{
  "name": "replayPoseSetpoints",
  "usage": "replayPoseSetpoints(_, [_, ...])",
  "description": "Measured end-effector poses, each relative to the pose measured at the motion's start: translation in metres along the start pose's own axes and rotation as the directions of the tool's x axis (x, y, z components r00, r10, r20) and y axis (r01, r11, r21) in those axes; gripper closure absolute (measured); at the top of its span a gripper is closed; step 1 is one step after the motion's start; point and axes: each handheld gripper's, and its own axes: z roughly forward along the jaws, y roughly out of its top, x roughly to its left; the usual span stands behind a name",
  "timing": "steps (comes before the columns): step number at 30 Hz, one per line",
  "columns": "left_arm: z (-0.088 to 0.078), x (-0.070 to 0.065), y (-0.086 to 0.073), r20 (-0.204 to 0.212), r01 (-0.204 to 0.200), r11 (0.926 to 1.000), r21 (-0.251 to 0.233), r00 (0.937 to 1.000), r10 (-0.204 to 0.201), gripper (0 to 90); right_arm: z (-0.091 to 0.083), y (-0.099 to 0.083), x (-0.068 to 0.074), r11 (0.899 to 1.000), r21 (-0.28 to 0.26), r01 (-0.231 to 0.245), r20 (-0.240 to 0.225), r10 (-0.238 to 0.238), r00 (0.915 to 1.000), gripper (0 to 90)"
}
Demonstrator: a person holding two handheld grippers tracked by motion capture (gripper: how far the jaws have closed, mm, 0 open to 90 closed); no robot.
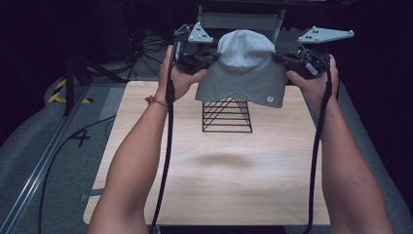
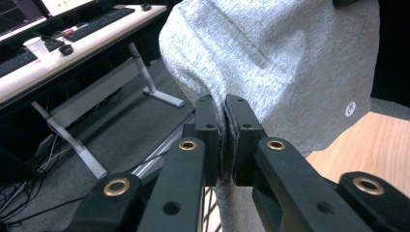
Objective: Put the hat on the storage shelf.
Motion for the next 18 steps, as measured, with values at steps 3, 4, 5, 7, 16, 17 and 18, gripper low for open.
replayPoseSetpoints(3, [0.005, 0.005, 0.001, -0.004, 0.01, 0.9999, 0.01, 0.9999, -0.01, 85.2, 0.008, 0.001, -0.006, 1.0, -0.004, -0.011, -0.003, 0.011, 0.9999, 85.2])
replayPoseSetpoints(4, [0.006, 0.007, 0.001, -0.005, 0.009, 0.9998, 0.016, 0.9999, -0.009, 85.2, 0.011, 0.001, -0.008, 1.0, -0.003, -0.013, -0.002, 0.013, 0.9999, 85.2])
replayPoseSetpoints(5, [0.008, 0.008, 0.001, -0.004, 0.018, 0.9998, 0.005, 0.9998, -0.018, 85.2, 0.013, 0.0, -0.009, 1.0, 0.0, -0.015, -0.001, 0.015, 0.9999, 85.2])
replayPoseSetpoints(7, [0.014, 0.008, -0.001, -0.007, 0.025, 0.9997, 0.007, 0.9997, -0.025, 85.2, 0.018, -0.001, -0.012, 1.0, 0.005, -0.02, 0.005, 0.02, 0.9998, 85.2])
replayPoseSetpoints(16, [0.031, 0.018, -0.011, -0.042, 0.054, 0.9985, 0.008, 0.9977, -0.054, 85.1, 0.037, -0.006, -0.018, 0.999, 0.011, -0.033, 0.007, 0.033, 0.9994, 85.2])
replayPoseSetpoints(17, [0.032, 0.019, -0.012, -0.043, 0.057, 0.9983, 0.01, 0.9975, -0.057, 85.1, 0.041, -0.007, -0.018, 0.999, 0.012, -0.036, 0.004, 0.036, 0.9993, 85.2])
replayPoseSetpoints(18, [0.032, 0.019, -0.012, -0.043, 0.057, 0.9983, 0.01, 0.9975, -0.057, 85.1, 0.041, -0.007, -0.018, 0.999, 0.012, -0.036, 0.004, 0.036, 0.9993, 85.2])
